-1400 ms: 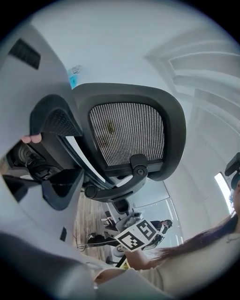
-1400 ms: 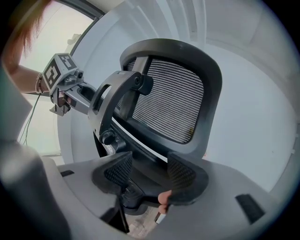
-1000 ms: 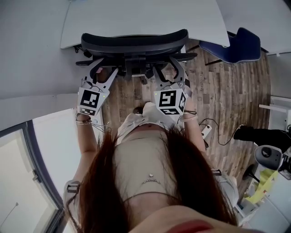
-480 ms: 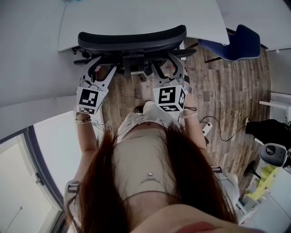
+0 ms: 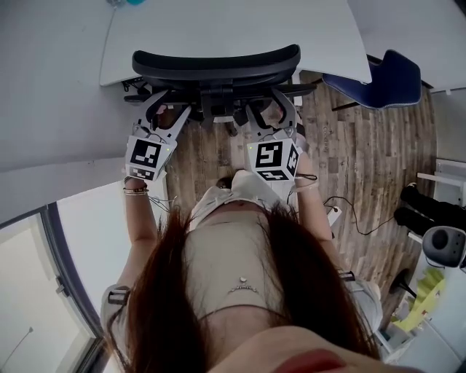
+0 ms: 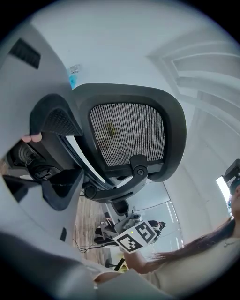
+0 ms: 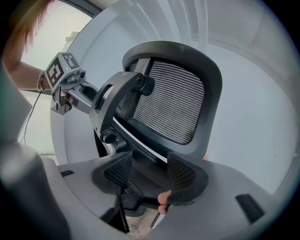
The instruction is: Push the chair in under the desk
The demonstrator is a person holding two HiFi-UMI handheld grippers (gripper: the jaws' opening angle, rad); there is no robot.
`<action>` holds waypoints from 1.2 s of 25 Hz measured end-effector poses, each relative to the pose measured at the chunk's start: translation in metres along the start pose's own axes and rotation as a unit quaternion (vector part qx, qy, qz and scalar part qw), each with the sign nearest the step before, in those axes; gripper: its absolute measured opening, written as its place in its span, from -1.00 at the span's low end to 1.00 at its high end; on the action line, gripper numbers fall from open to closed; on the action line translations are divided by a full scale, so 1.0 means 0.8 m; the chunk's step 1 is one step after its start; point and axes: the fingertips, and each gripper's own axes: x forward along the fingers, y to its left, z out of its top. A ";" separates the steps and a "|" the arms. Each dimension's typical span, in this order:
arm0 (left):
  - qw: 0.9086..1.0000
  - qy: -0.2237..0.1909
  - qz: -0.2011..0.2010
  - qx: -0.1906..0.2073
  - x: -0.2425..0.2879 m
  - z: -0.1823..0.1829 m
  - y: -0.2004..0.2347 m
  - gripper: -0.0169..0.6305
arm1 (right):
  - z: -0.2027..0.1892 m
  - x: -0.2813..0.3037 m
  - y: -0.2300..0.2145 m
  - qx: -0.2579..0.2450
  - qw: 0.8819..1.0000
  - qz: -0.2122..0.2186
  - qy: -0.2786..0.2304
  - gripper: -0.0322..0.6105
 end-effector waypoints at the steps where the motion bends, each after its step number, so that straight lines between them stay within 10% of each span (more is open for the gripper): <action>1: 1.000 -0.001 0.000 -0.002 0.003 0.000 0.002 -0.27 | 0.000 0.003 -0.002 0.000 1.000 0.000 0.000 -0.13; 30: 1.000 -0.004 0.026 -0.009 0.011 0.002 0.011 -0.26 | 0.005 0.019 -0.010 -0.010 1.000 0.006 -0.017 -0.13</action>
